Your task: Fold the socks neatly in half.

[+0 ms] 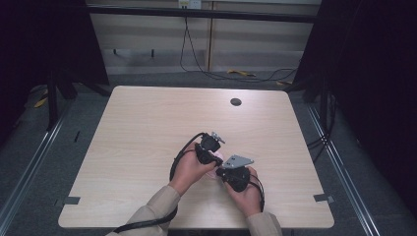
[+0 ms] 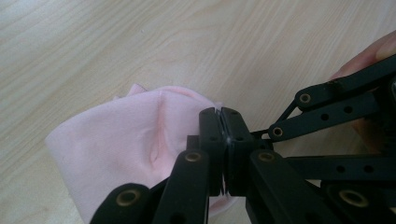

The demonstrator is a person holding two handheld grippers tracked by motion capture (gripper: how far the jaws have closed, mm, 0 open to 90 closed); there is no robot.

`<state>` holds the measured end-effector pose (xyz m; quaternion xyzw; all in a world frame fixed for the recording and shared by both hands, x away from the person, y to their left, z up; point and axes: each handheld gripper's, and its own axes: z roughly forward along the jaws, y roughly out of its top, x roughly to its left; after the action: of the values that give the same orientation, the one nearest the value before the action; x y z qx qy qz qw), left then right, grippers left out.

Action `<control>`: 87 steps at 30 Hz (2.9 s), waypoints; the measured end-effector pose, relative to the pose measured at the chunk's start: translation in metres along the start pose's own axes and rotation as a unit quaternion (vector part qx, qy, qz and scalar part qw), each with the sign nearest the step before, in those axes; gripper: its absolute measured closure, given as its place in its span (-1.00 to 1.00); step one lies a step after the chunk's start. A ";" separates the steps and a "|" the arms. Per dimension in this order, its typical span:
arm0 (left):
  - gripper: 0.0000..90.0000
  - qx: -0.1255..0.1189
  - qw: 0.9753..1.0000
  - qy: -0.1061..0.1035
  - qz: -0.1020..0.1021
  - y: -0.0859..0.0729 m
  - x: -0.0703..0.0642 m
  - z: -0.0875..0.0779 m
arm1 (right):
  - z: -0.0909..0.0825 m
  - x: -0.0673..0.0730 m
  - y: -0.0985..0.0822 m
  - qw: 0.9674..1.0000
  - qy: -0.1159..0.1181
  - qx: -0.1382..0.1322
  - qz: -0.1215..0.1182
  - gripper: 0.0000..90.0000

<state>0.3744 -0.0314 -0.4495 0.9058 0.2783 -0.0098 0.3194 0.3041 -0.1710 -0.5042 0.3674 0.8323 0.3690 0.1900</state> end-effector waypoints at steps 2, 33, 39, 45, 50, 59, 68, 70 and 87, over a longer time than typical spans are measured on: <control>0.91 -0.005 1.000 -0.003 -0.002 0.000 0.001 -0.002 | 0.000 0.000 0.000 1.000 0.001 0.001 0.002 1.00; 0.77 0.001 1.000 0.030 0.002 -0.018 0.021 0.008 | 0.000 0.000 0.000 1.000 0.001 0.001 -0.001 1.00; 0.74 0.004 1.000 0.029 0.003 -0.021 0.021 0.014 | 0.000 0.000 0.000 1.000 0.002 0.002 -0.001 1.00; 0.70 0.003 1.000 0.026 0.004 -0.023 0.022 0.015 | -0.001 0.000 0.000 1.000 0.001 0.000 -0.004 1.00; 0.69 -0.003 1.000 0.026 0.006 -0.024 0.021 0.016 | -0.006 -0.004 -0.003 1.000 -0.003 -0.004 0.000 0.94; 0.47 0.000 1.000 0.014 0.013 -0.024 0.020 0.016 | -0.024 -0.016 -0.009 1.000 -0.026 -0.007 0.010 0.83; 0.22 0.006 0.999 0.017 0.028 -0.022 0.013 0.018 | -0.036 -0.026 -0.017 0.999 -0.036 -0.022 0.021 0.63; 0.12 0.008 0.999 0.020 0.032 -0.021 0.010 0.019 | -0.036 -0.026 -0.017 0.999 -0.038 -0.025 0.020 0.60; 0.16 -0.066 0.997 0.028 0.010 -0.013 0.022 -0.010 | -0.036 -0.027 -0.017 0.998 -0.040 -0.032 0.023 0.48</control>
<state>0.3846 -0.0064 -0.4528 0.8853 0.2782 0.0373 0.3709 0.2929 -0.2159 -0.4923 0.3942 0.8034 0.3847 0.2261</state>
